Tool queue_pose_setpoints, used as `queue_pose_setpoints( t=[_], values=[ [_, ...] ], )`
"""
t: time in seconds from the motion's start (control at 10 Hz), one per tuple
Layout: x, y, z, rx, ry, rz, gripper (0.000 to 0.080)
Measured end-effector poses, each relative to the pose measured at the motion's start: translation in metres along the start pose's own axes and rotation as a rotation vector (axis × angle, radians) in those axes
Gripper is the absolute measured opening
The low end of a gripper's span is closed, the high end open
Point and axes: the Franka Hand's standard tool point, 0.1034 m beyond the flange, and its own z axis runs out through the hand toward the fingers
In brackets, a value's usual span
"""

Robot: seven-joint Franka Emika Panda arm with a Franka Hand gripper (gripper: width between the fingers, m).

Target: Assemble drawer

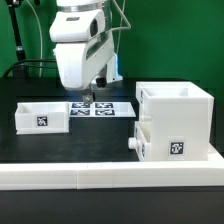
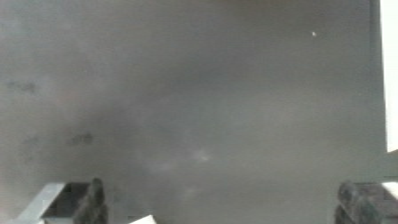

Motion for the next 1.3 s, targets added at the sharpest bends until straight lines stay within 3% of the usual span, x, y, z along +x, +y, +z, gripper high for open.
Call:
queue_pose_setpoints(
  t=[0.7, 0.9, 1.0, 1.2, 1.3],
  values=[
    [-0.001, 0.0, 0.0, 0.0, 0.0, 0.033, 0.0649],
    [-0.022, -0.004, -0.004, -0.044, 0.004, 0.129, 0.0649],
    [-0.034, -0.011, -0.004, -0.053, 0.007, 0.305, 0.0649],
    [-0.043, -0.016, -0.001, -0.077, 0.016, 0.541, 0.0649],
    [-0.042, -0.016, -0.001, -0.076, 0.018, 0.59, 0.0649]
  ],
)
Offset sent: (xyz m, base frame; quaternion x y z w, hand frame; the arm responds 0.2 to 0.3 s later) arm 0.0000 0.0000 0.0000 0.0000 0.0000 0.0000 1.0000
